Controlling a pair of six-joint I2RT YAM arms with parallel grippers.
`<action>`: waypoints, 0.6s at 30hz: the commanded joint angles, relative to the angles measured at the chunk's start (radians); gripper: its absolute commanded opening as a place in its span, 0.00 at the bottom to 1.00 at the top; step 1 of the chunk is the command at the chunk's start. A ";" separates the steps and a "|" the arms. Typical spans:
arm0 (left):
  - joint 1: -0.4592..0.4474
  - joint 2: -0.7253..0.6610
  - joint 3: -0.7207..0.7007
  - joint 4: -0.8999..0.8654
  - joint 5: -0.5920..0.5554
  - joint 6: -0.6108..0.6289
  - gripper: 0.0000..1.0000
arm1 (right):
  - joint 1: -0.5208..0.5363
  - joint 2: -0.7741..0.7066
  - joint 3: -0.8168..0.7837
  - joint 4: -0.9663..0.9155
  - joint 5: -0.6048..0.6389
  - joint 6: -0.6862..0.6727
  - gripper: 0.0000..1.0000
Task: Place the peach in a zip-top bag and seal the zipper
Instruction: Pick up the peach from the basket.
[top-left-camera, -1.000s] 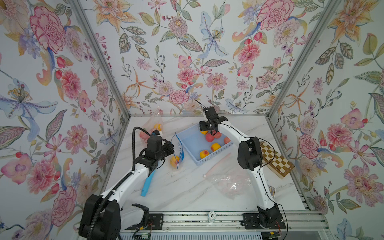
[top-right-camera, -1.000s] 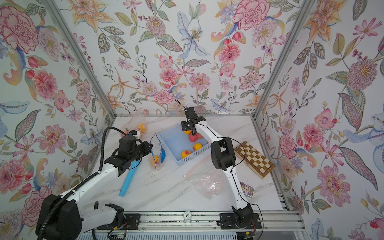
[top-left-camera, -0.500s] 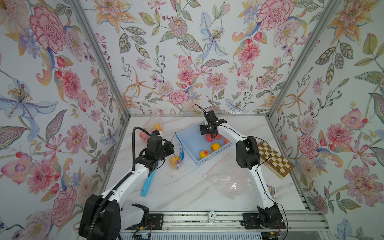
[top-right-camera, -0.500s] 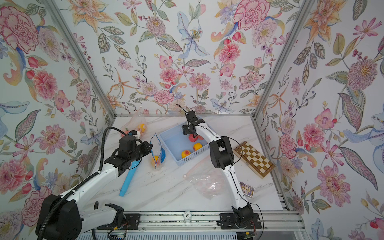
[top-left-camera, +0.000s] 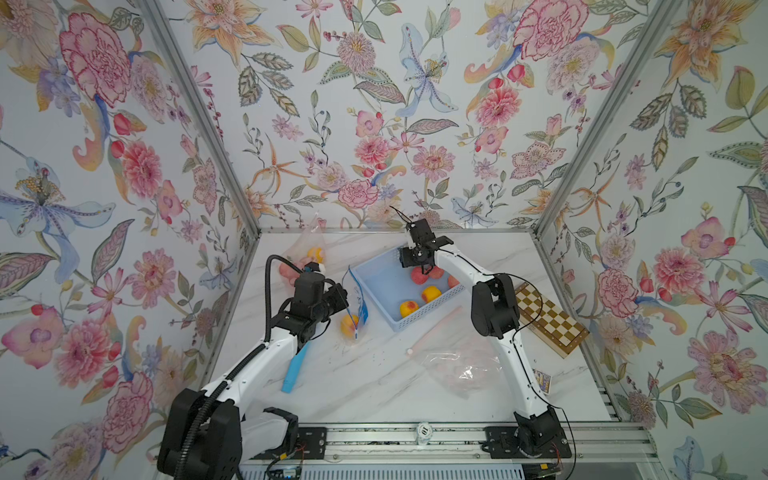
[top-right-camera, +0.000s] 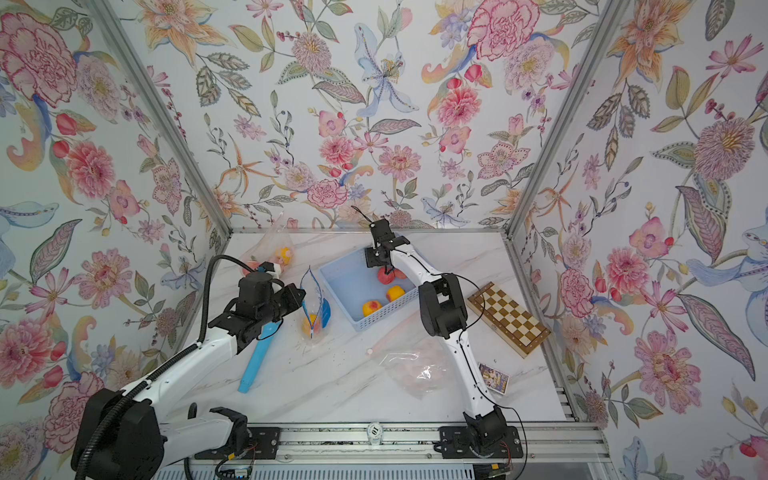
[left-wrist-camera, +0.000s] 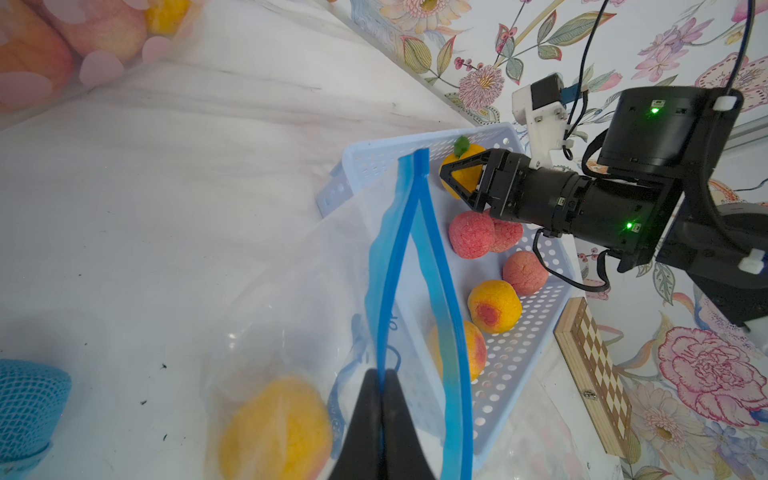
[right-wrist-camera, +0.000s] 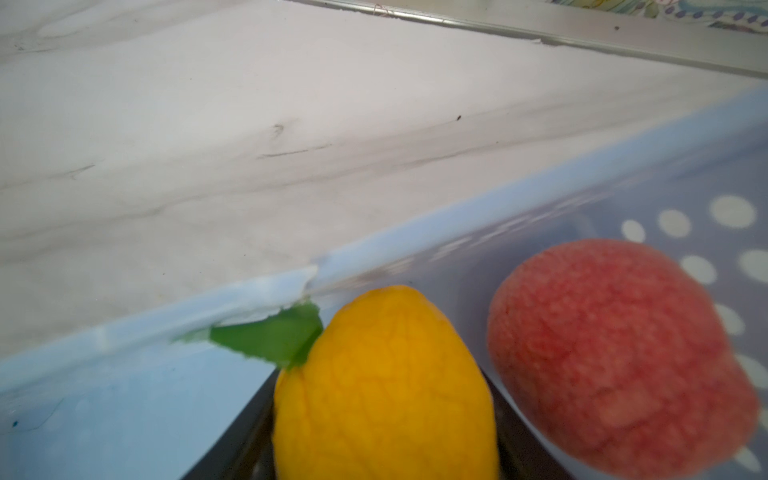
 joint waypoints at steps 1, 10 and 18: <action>0.010 -0.020 -0.013 -0.008 0.010 0.007 0.00 | 0.021 -0.070 -0.016 -0.013 -0.009 -0.008 0.46; 0.009 -0.030 -0.015 -0.014 0.002 0.011 0.00 | 0.117 -0.298 -0.214 0.035 -0.014 0.019 0.43; 0.012 -0.028 -0.019 -0.011 0.007 0.011 0.00 | 0.209 -0.537 -0.473 0.195 -0.144 0.132 0.42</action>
